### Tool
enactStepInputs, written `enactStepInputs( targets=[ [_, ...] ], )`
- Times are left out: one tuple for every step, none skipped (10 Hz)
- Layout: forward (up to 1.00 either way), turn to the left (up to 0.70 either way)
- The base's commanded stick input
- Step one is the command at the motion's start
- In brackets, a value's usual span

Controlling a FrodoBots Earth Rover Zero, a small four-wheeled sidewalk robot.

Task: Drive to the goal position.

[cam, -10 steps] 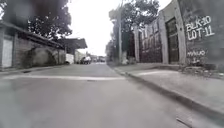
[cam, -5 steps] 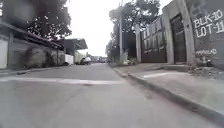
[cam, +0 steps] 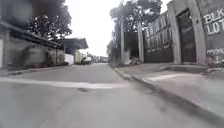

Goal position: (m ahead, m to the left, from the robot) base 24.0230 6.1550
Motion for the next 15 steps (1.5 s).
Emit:
enactStepInputs(
  targets=[
    [1.00,0.00],
    [1.00,0.00],
    [1.00,0.00],
    [1.00,0.00],
    [1.00,0.00],
    [1.00,0.00],
    [1.00,0.00],
    [1.00,0.00],
    [1.00,0.00],
    [1.00,0.00],
    [1.00,0.03],
    [1.00,0.28],
    [1.00,0.38],
    [1.00,0.37],
    [1.00,0.00]
  ],
)
